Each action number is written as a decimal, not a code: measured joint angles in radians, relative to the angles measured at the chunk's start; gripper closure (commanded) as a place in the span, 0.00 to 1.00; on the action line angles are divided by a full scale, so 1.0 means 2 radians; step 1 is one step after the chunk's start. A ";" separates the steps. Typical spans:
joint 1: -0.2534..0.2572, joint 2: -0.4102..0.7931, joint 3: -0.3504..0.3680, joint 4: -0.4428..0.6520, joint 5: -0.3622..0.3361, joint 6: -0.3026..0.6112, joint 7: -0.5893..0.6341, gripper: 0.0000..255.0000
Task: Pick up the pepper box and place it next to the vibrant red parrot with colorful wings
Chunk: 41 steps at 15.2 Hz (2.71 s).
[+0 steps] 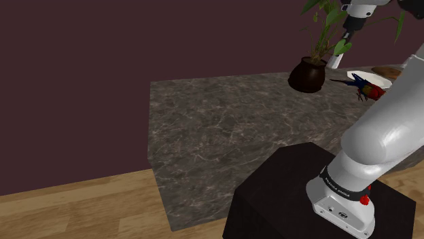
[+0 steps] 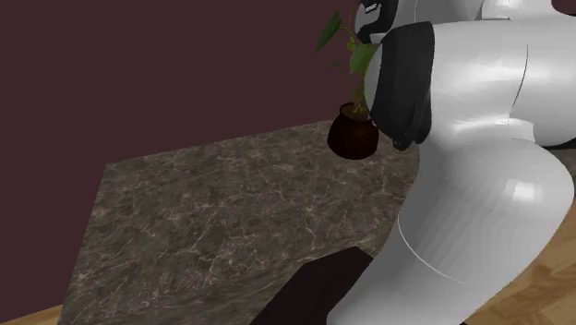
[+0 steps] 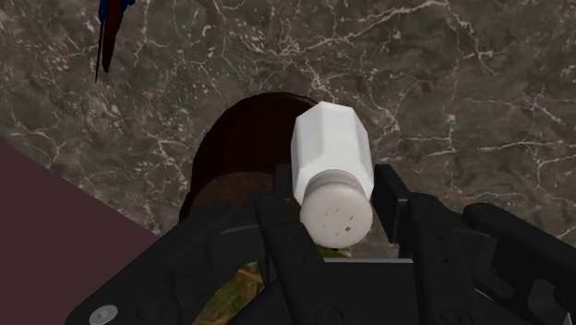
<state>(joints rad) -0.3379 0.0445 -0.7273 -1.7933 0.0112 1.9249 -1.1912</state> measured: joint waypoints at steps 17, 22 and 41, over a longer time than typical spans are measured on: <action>-0.059 0.106 -0.015 0.024 0.088 0.051 -0.099 1.00; -0.060 0.114 -0.011 0.001 0.096 0.081 -0.104 1.00; -0.075 0.161 0.010 -0.050 0.141 0.167 -0.132 1.00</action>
<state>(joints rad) -0.4886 0.3672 -0.7077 -1.8927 0.2937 2.2584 -1.4561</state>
